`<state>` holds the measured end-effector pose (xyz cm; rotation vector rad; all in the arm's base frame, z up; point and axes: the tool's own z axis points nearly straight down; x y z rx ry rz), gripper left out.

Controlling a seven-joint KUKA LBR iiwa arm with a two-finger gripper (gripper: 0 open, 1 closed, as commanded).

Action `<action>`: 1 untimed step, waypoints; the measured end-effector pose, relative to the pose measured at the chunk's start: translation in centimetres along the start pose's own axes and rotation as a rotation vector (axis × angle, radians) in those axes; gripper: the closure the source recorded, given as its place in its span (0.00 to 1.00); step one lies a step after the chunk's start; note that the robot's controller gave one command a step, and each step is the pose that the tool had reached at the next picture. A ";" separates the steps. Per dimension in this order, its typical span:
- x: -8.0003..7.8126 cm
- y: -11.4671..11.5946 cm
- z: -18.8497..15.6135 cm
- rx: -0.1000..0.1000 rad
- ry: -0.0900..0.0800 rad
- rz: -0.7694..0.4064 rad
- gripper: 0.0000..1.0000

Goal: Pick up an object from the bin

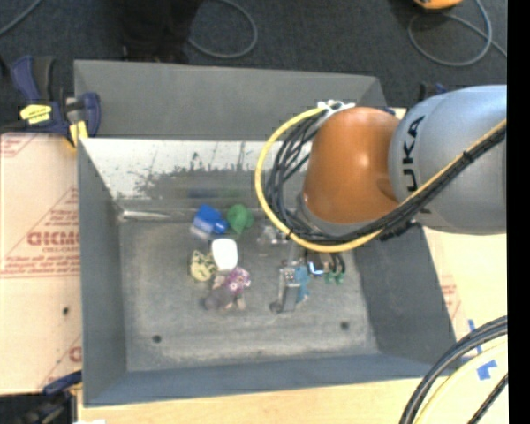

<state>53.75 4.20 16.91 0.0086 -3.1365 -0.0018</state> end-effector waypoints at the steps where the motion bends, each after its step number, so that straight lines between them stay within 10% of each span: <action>1: -0.2 0.0 -0.4 -0.001 -0.008 0.001 0.00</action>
Offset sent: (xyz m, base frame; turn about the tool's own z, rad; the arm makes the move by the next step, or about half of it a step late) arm 0.0187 0.0290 -0.0713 0.1309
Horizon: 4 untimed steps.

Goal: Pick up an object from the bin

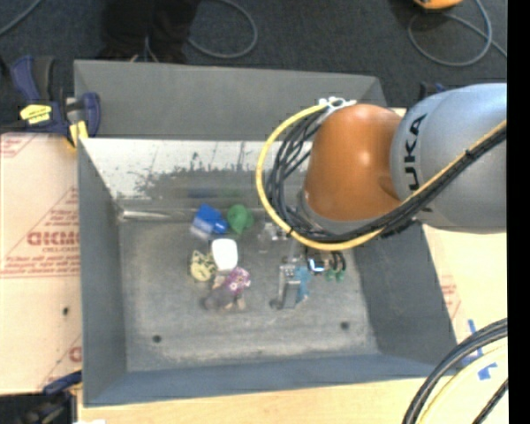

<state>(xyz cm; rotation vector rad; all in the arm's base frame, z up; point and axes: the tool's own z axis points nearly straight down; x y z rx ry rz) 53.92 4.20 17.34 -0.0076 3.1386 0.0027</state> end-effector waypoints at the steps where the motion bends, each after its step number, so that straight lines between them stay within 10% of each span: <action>1: -1.1 1.3 3.4 0.000 -0.004 0.067 0.00; 3: -2.8 2.6 7.7 0.000 -0.002 -0.075 0.00; 4: -3.4 2.9 8.8 0.000 -0.003 0.154 0.00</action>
Offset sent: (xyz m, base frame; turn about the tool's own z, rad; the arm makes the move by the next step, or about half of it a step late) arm 0.0395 0.0358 -0.0821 -0.1084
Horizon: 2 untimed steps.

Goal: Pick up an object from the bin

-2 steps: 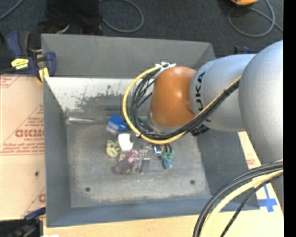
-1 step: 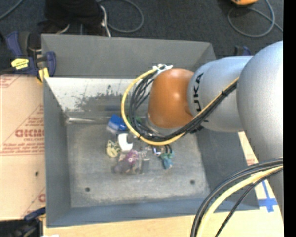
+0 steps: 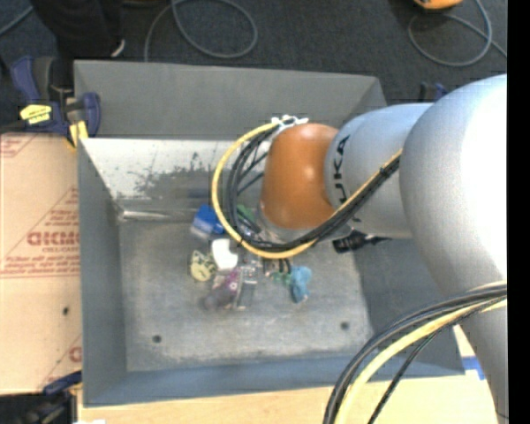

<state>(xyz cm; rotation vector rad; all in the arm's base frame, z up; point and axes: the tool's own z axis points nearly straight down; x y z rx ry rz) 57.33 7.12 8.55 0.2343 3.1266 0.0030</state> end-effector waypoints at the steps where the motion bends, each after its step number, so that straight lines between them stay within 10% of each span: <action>1: 0.6 1.1 1.1 0.000 -0.003 -0.006 0.00; 2: 0.8 1.9 1.3 0.000 -0.005 -0.141 0.00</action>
Offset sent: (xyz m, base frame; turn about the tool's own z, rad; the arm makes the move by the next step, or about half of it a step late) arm -0.0060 0.0251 -0.0146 -0.1736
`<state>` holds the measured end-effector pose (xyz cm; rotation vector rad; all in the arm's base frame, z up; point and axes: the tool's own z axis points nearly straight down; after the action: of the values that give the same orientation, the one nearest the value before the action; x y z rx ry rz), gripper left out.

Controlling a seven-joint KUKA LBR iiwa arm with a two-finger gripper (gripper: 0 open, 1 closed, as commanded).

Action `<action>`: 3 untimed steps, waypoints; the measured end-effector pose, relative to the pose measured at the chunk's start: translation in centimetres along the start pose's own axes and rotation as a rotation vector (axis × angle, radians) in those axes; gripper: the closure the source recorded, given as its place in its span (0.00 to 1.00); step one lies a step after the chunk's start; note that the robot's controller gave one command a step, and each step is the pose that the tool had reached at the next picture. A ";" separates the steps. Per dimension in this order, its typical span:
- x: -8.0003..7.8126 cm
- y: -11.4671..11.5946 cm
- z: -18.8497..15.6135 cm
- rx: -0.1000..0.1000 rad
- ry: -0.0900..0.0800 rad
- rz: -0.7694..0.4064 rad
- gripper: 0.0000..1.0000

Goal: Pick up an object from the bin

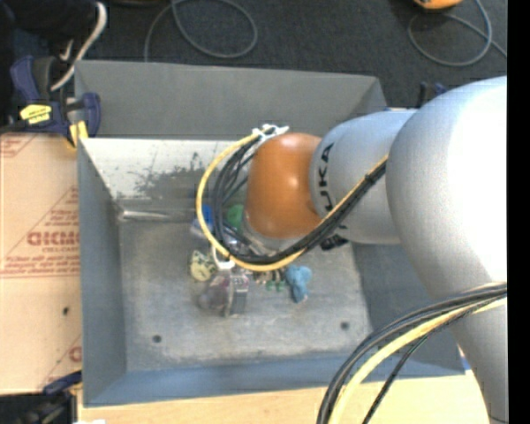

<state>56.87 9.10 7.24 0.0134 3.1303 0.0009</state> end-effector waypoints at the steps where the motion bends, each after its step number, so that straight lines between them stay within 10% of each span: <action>1: 2.8 0.9 0.1 -0.001 0.000 0.338 1.00; 3: 2.5 1.0 -0.2 -0.002 -0.001 0.358 1.00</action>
Offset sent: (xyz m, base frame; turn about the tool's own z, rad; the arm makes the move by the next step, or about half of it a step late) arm 0.0000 0.0000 0.0000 0.0000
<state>54.42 10.12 7.37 0.5700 3.0776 0.0064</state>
